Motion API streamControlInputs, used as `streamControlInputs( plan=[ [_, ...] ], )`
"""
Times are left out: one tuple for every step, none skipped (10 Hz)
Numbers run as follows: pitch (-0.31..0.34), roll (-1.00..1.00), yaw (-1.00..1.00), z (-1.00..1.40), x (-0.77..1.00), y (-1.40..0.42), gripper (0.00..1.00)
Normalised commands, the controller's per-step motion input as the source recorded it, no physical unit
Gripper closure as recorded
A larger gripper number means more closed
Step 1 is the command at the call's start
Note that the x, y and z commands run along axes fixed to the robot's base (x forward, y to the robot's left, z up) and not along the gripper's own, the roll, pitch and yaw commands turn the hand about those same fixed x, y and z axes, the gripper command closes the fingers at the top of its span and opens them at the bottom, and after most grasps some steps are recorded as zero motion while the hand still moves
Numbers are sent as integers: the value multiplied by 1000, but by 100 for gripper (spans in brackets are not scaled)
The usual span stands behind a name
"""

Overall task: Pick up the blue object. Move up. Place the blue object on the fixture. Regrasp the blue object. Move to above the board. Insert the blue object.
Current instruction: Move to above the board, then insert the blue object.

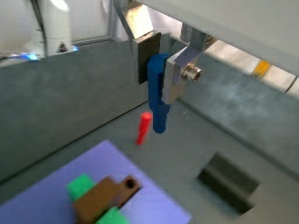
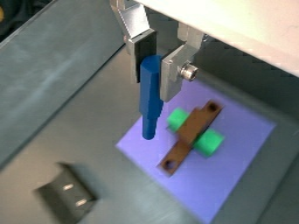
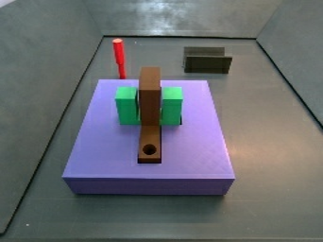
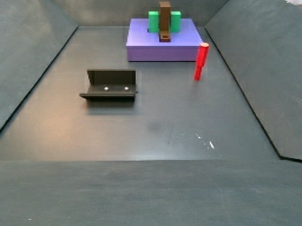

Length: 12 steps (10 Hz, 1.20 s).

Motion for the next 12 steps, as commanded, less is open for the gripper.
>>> streamControlInputs(
  plan=[
    [171, -900, 30, 12, -51, -14, 100],
    [93, -667, 25, -7, -48, 3, 100],
    [14, -384, 12, 1, -54, 10, 100],
    [-6, -285, 9, -2, -52, 10, 100],
    [0, -4, 0, 0, 0, -3, 100],
    [0, -44, 0, -40, 0, -43, 100],
    [0, -107, 6, -103, -69, -371, 100],
    [21, -227, 0, -166, -40, -486, 100],
    [40, -279, 0, -274, -57, -543, 100],
    [44, -251, 3, -329, -37, -609, 100],
    [30, -201, 3, -369, -6, -651, 100],
    [3, -161, 0, -406, 0, -623, 100]
  ],
)
